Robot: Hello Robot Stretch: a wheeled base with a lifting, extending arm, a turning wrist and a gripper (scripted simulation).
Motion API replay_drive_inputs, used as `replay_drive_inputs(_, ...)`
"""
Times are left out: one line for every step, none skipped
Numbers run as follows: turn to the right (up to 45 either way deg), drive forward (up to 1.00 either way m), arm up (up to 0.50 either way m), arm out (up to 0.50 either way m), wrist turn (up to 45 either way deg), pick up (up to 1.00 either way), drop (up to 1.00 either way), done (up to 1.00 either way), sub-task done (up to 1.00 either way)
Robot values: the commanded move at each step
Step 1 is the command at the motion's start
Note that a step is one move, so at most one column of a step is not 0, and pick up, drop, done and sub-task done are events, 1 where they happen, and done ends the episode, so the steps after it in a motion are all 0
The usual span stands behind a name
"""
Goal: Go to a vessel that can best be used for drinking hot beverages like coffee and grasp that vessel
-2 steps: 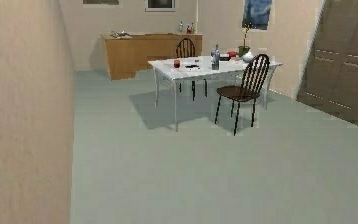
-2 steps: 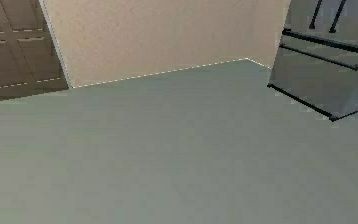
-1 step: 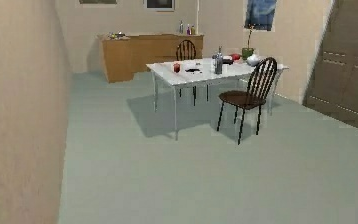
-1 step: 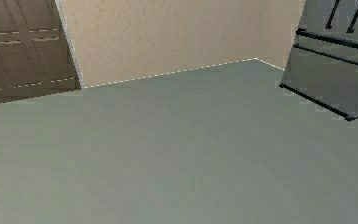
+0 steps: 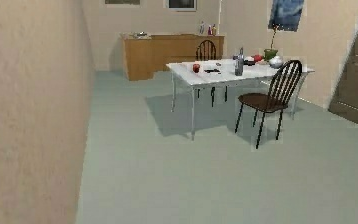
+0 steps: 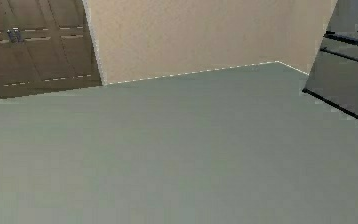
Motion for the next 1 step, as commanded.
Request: replay_drive_inputs(0.0,0.05,0.0,0.0,0.0,0.0,0.0,0.0,0.0)
